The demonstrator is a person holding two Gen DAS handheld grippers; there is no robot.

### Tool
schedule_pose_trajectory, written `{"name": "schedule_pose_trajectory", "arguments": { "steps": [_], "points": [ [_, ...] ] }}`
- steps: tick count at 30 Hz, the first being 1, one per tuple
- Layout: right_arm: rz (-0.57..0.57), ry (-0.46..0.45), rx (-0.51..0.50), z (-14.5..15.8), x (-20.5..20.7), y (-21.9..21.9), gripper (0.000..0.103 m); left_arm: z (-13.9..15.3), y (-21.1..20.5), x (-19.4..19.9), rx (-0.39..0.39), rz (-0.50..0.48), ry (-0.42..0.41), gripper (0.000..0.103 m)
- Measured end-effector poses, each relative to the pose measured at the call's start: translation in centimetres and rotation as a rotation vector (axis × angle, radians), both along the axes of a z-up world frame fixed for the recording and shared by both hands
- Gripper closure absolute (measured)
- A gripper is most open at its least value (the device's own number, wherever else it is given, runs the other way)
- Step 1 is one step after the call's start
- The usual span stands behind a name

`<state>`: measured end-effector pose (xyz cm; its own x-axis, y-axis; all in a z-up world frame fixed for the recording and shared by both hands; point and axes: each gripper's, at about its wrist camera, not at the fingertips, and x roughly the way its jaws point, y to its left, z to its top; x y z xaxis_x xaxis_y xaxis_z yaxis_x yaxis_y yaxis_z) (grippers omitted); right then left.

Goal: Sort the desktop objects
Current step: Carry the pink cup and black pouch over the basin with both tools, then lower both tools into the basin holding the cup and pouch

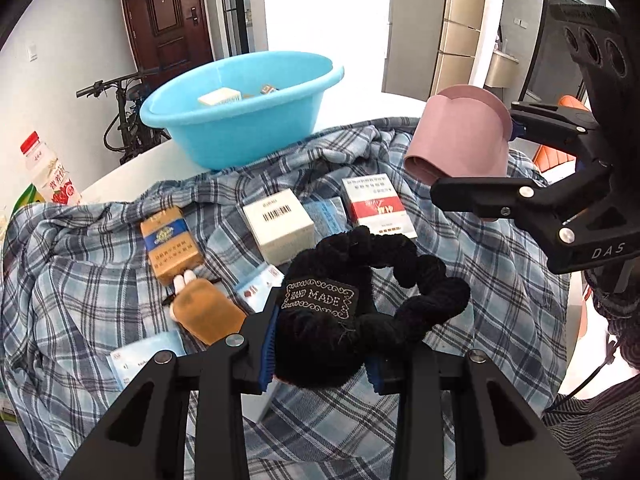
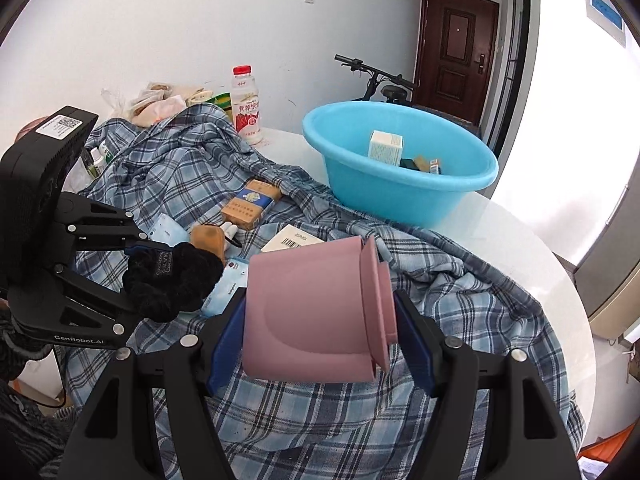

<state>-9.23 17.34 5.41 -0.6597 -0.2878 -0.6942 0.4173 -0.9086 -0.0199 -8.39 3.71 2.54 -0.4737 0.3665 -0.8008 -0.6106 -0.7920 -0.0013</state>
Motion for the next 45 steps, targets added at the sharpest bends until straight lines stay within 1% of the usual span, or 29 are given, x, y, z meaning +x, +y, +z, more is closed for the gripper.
{"name": "schedule_pose_trajectory", "arguments": {
  "steps": [6,8,12,17,20,22,24,26,29,31,32,36,39,43,45],
  "points": [
    [-0.021,0.047,-0.012,1.9,-1.1,0.5,0.035,1.9,0.2,-1.6,0.009,-0.006,0.031,0.066],
    [-0.029,0.061,-0.02,2.7,-1.7,0.9,0.035,3.0,0.4,-2.2,0.01,-0.012,0.061,0.066],
    [-0.047,0.057,-0.012,3.5,-3.1,1.6,0.035,5.2,0.6,-3.4,0.022,-0.012,0.112,0.066],
    [-0.042,0.1,0.024,5.3,-4.2,1.7,0.035,7.2,0.8,-6.3,0.06,-0.026,0.101,0.066],
    [-0.044,0.121,0.022,6.5,-5.7,1.8,0.035,8.3,1.4,-8.1,0.051,-0.018,0.127,0.066],
    [-0.051,0.123,0.003,7.0,-7.1,2.1,0.035,9.0,1.7,-9.5,0.066,-0.014,0.119,0.066],
    [-0.055,0.107,-0.026,7.5,-8.8,2.4,0.035,9.7,2.1,-11.1,0.072,-0.004,0.115,0.066],
    [-0.067,0.091,-0.046,7.7,-10.6,2.7,0.035,10.2,2.7,-12.7,0.053,0.011,0.129,0.066],
    [-0.083,0.07,-0.002,7.5,-13.5,2.6,0.035,10.5,3.5,-15.5,0.024,0.041,0.135,0.066],
    [-0.113,0.035,-0.007,7.0,-15.6,3.0,0.035,10.4,4.0,-17.7,0.025,0.054,0.101,0.066],
    [-0.107,0.014,-0.01,6.8,-16.6,3.1,0.035,10.3,4.2,-18.9,0.027,0.061,0.08,0.066],
    [-0.12,-0.052,-0.048,6.0,-20.0,3.6,0.035,9.3,5.2,-23.0,-0.001,0.105,0.045,0.066],
    [-0.145,-0.092,-0.091,5.6,-22.3,4.3,0.035,8.4,5.6,-26.1,0.012,0.139,-0.012,0.066],
    [-0.181,-0.153,-0.135,4.7,-25.2,5.2,0.035,7.7,6.2,-29.7,-0.014,0.193,-0.015,0.066],
    [-0.195,-0.167,-0.122,4.3,-26.5,5.0,0.035,7.4,6.1,-31.6,-0.014,0.226,-0.034,0.066]
  ]
}}
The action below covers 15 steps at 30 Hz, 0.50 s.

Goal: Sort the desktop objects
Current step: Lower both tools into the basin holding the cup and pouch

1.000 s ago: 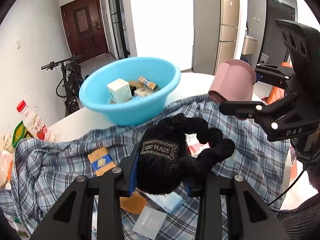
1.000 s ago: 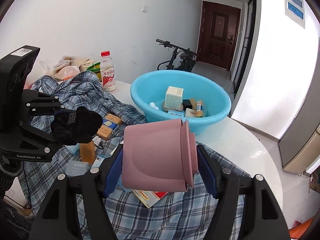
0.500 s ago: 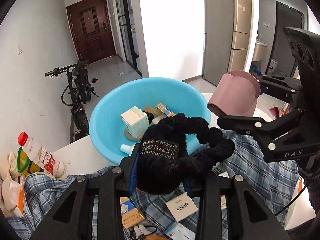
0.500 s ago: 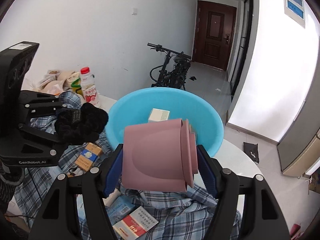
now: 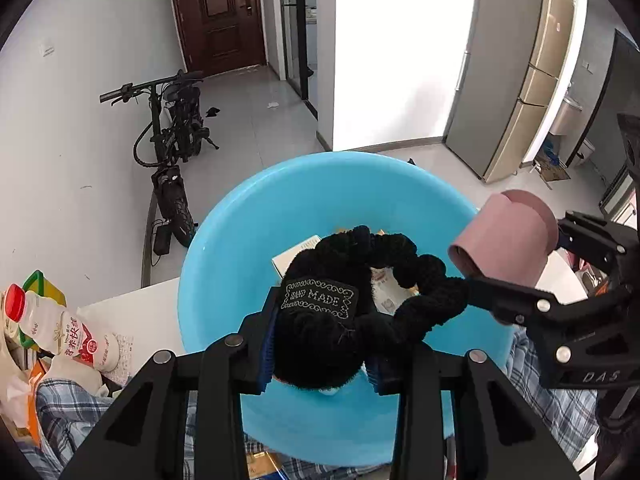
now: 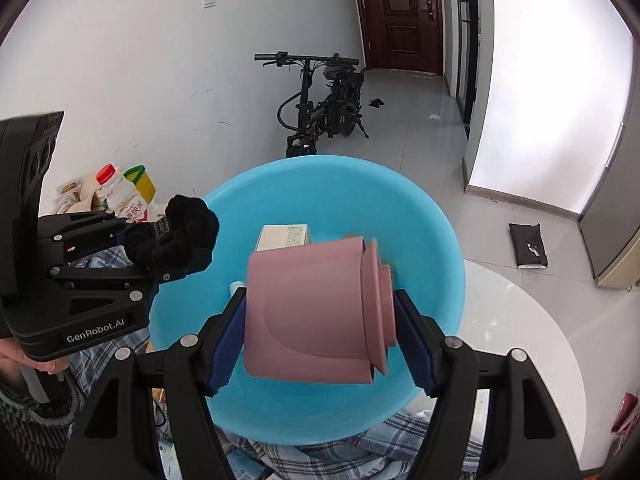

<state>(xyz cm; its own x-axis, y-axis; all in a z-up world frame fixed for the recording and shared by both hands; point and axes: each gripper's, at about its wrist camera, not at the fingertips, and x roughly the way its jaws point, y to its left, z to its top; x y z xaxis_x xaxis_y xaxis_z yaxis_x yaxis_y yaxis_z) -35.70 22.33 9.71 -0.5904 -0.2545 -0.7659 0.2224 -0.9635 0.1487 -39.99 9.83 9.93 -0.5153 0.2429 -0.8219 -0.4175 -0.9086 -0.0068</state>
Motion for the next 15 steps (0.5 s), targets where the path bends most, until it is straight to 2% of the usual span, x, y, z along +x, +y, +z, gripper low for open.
{"name": "schedule_pose_trajectory", "arguments": {
  "steps": [2,6,8,11,15],
  "points": [
    [-0.012,-0.021,-0.016,-0.5,-1.2,0.1,0.035,-0.4,0.0,-1.9,0.0,0.03,-0.018,0.066],
    [-0.033,-0.087,-0.112,-1.6,-3.4,0.7,0.035,-1.3,0.4,-4.5,-0.028,0.063,-0.03,0.066],
    [-0.045,-0.098,-0.104,-2.0,-4.3,0.8,0.035,-1.9,0.7,-5.6,-0.047,0.07,-0.035,0.066],
    [-0.07,-0.122,-0.105,-2.7,-5.5,1.3,0.035,-2.6,0.7,-7.1,-0.02,0.077,-0.07,0.066],
    [-0.077,-0.163,-0.157,-3.3,-7.1,1.6,0.035,-3.7,0.7,-8.8,0.003,0.092,-0.097,0.066]
  ]
}}
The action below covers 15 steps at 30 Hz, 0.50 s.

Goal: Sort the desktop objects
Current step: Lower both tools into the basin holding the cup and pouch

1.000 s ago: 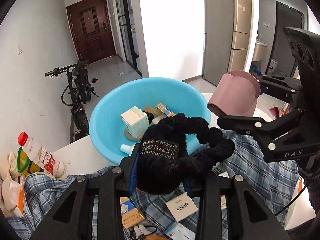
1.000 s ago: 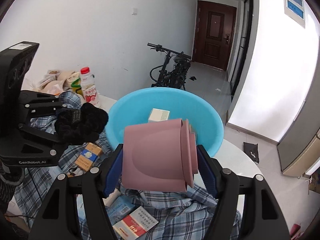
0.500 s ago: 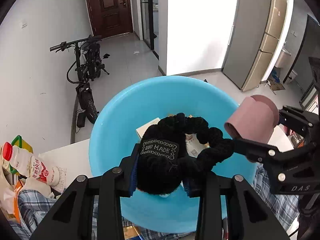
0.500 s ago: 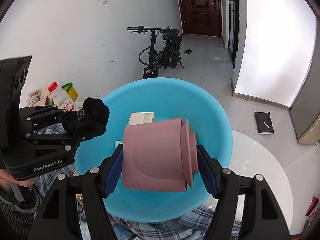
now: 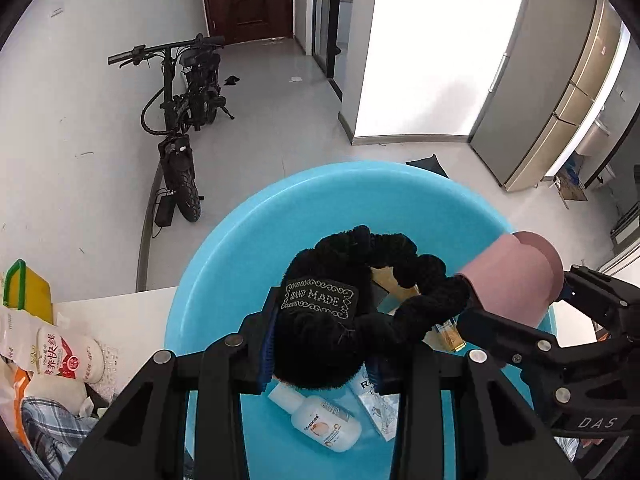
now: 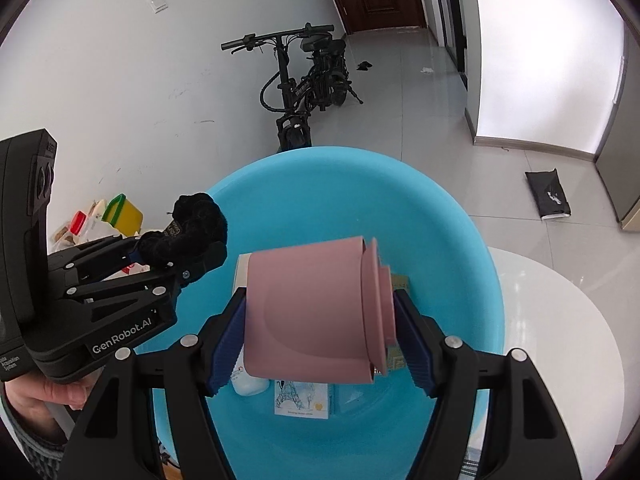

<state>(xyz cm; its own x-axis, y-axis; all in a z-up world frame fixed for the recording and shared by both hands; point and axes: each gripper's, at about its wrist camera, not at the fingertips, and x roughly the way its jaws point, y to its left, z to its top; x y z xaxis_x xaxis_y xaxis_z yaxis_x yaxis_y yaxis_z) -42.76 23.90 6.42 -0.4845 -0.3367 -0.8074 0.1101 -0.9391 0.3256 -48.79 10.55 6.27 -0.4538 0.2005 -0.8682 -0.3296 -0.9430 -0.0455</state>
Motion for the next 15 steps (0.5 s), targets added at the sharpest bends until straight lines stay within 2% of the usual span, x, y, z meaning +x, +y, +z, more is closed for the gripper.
{"name": "schedule_pose_trajectory", "arguments": {
  "steps": [6,9,15],
  "points": [
    [-0.015,-0.033,-0.025,-1.0,-1.8,0.4,0.035,-1.7,0.2,-2.0,-0.037,0.019,-0.009,0.066],
    [-0.017,-0.073,-0.085,-1.7,-3.4,0.7,0.035,-2.3,0.1,-2.9,0.007,0.025,-0.028,0.066],
    [-0.033,-0.099,-0.076,-2.9,-4.3,1.2,0.035,-3.5,-0.1,-4.5,-0.002,0.022,-0.039,0.066]
  ]
}}
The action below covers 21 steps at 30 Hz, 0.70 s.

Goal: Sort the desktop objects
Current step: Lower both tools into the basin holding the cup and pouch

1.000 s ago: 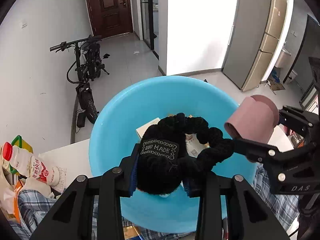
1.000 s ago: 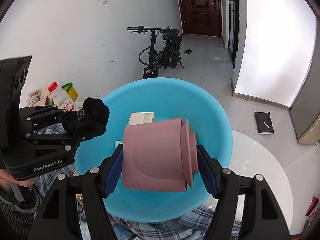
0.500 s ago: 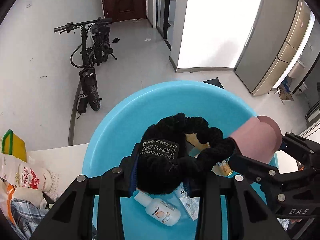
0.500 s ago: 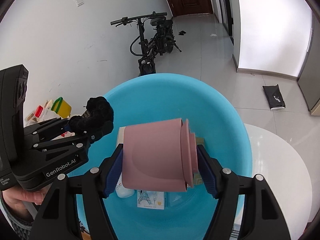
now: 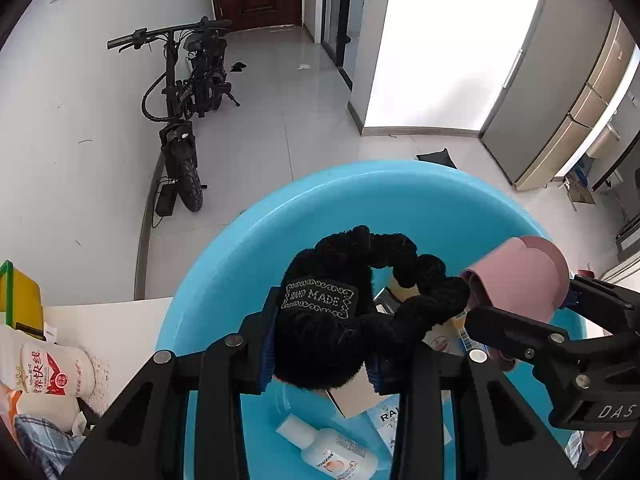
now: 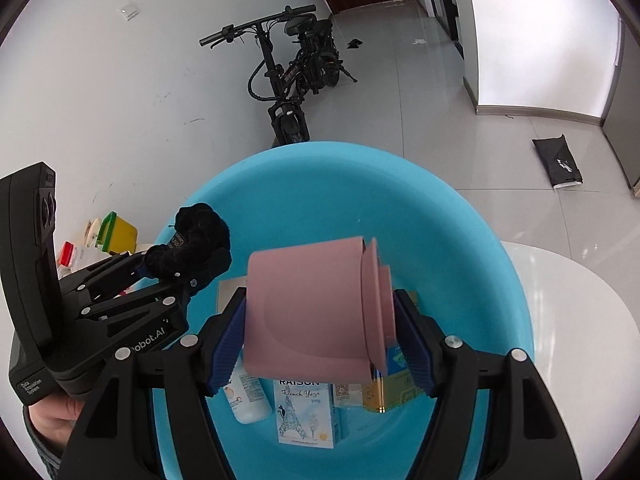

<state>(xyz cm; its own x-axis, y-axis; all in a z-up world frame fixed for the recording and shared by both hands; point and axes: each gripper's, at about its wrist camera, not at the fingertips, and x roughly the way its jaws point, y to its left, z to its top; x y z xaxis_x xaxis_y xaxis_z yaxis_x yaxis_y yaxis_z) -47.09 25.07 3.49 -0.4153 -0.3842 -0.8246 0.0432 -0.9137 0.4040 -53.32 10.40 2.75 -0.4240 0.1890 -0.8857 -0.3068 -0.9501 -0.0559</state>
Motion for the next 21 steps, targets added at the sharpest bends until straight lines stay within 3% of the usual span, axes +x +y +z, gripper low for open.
{"name": "schedule_pose_trajectory", "arguments": {
  "steps": [21],
  "points": [
    [-0.005,-0.04,0.072,-1.5,-2.0,-1.6,0.035,-0.5,-1.7,1.1,-0.001,-0.001,-0.05,0.066]
  ]
}}
